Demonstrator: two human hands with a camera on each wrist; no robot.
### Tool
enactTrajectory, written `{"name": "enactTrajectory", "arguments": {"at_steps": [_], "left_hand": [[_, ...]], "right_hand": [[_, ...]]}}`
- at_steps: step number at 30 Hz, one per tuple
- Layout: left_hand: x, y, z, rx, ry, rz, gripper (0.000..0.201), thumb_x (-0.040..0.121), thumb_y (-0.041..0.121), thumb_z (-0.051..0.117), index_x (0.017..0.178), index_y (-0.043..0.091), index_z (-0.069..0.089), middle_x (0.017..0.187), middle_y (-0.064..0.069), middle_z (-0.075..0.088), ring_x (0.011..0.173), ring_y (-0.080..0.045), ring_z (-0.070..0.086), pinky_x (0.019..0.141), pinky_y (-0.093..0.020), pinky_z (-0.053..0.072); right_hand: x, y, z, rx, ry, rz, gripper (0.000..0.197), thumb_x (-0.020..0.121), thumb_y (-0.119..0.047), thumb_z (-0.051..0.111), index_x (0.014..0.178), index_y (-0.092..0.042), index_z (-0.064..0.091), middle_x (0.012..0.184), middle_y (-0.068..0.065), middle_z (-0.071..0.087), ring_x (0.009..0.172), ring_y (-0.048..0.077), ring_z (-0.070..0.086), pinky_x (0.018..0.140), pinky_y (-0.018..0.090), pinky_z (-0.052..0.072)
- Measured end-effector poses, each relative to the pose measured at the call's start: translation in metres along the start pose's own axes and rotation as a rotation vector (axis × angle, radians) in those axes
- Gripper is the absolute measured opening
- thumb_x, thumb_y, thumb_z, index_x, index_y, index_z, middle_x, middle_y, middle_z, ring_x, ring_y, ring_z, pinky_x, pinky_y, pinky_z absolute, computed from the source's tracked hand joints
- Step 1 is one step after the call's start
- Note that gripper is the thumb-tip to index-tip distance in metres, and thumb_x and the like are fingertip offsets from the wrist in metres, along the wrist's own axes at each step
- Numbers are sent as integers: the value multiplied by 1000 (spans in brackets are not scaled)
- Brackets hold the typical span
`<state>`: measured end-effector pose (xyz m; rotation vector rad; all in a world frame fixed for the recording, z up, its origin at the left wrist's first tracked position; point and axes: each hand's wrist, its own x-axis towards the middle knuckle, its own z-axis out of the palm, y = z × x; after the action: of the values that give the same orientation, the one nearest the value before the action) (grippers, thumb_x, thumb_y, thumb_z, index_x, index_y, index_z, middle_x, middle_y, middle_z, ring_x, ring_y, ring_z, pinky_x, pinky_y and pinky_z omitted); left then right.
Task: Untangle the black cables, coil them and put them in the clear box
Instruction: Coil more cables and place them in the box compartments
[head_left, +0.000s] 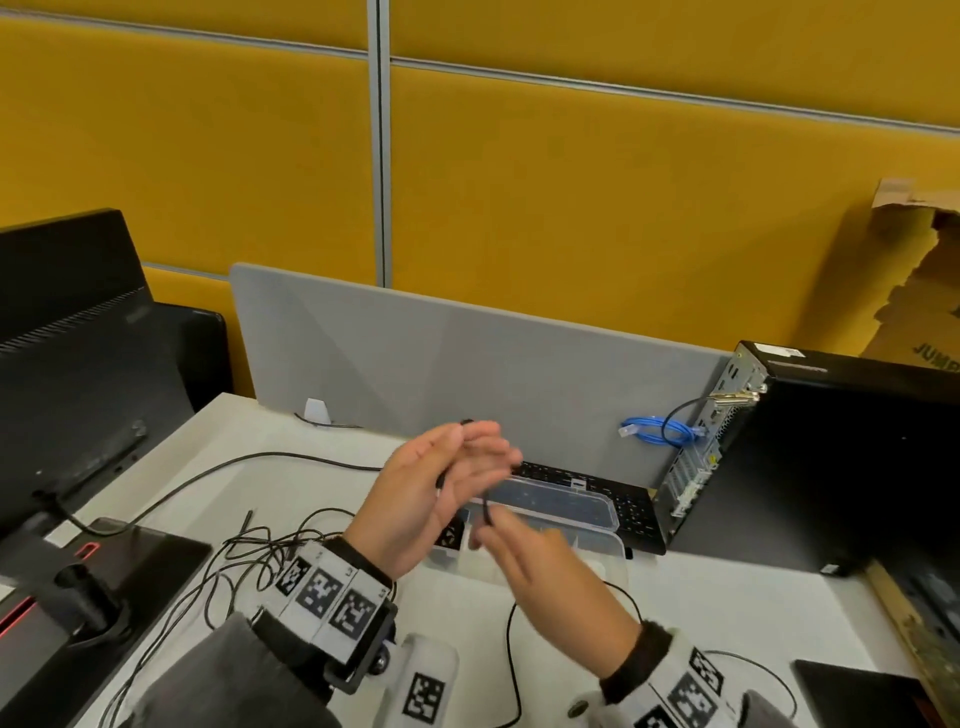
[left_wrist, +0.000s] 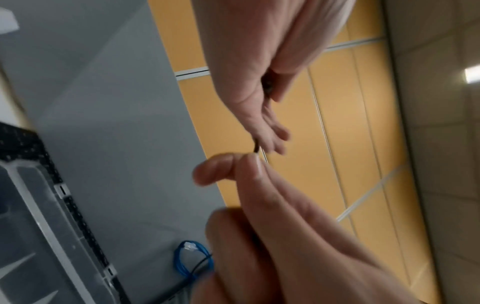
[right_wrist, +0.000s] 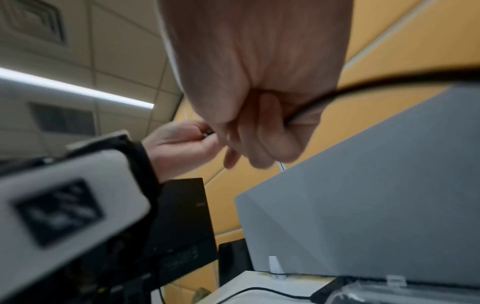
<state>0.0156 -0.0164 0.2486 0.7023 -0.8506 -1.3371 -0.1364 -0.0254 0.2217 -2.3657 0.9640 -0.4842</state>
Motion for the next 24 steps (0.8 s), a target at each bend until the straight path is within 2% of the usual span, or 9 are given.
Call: {"name": "enactTrajectory", "arguments": {"at_steps": [3,6,7,12,15,17,19,21,24], "left_hand": [[6,-6,-13,147,92,58,36,100,24,31,114,3,56,120,-8,65,115,-16,59,100,-29,46],[1,-22,-25,977,-40,64,36,98,37,29,104,16,58,103,5,67,97,-7,64,89,-26,49],[-2,-25,-24,1086,-121,9,36,100,35,29,98,14,58,91,7,68,84,-9,65,81,-26,50],[-21,-20,1,474,-381,-294,41,100,26,31,83,1,59,49,4,61,38,-5,39,48,-19,29],[-19,-9,17,152,-267,-178,29,95,16,38,91,-5,59,64,-2,69,44,-6,50,50,-15,41],[-8,-9,16,46,-80,-74,27,91,14,43,97,-3,62,88,-13,73,71,-17,69,64,-20,54],[2,-17,5,260,53,51,22,93,13,46,99,5,65,97,-12,73,91,-21,70,76,-21,55],[1,-28,-8,661,112,158,16,92,15,53,94,16,69,88,-1,74,87,-8,70,77,-17,52],[-7,-37,-14,1015,-10,76,25,94,24,52,78,17,69,66,7,68,65,-1,65,65,-15,48]], "right_hand": [[-11,-8,2,-138,-135,-12,29,100,-43,25,106,-25,48,80,-1,55,72,17,51,70,34,45],[-16,-2,-16,-284,-26,-80,39,96,-52,23,96,-29,55,77,-5,59,72,15,55,64,27,41],[-14,1,-24,-332,64,-104,44,92,-56,22,91,-29,57,74,-7,61,69,13,57,61,27,41],[0,27,-45,-131,457,-197,30,88,-50,47,80,-29,67,74,-17,66,68,-3,59,64,11,45],[-1,32,-31,90,254,-31,20,93,-40,44,87,-39,64,87,-8,70,79,5,64,76,25,50],[-7,29,-12,22,35,37,25,97,-38,37,92,-39,61,95,-2,70,85,15,64,81,34,50],[-17,16,5,-87,-196,27,25,100,-41,31,100,-33,55,99,1,67,91,20,61,83,39,49],[-23,4,3,-185,-238,-9,23,100,-41,30,101,-31,51,93,1,64,91,21,58,80,36,48],[-15,8,-24,-268,130,-27,31,88,-57,29,99,-38,50,86,-9,67,80,10,61,71,29,47]]}}
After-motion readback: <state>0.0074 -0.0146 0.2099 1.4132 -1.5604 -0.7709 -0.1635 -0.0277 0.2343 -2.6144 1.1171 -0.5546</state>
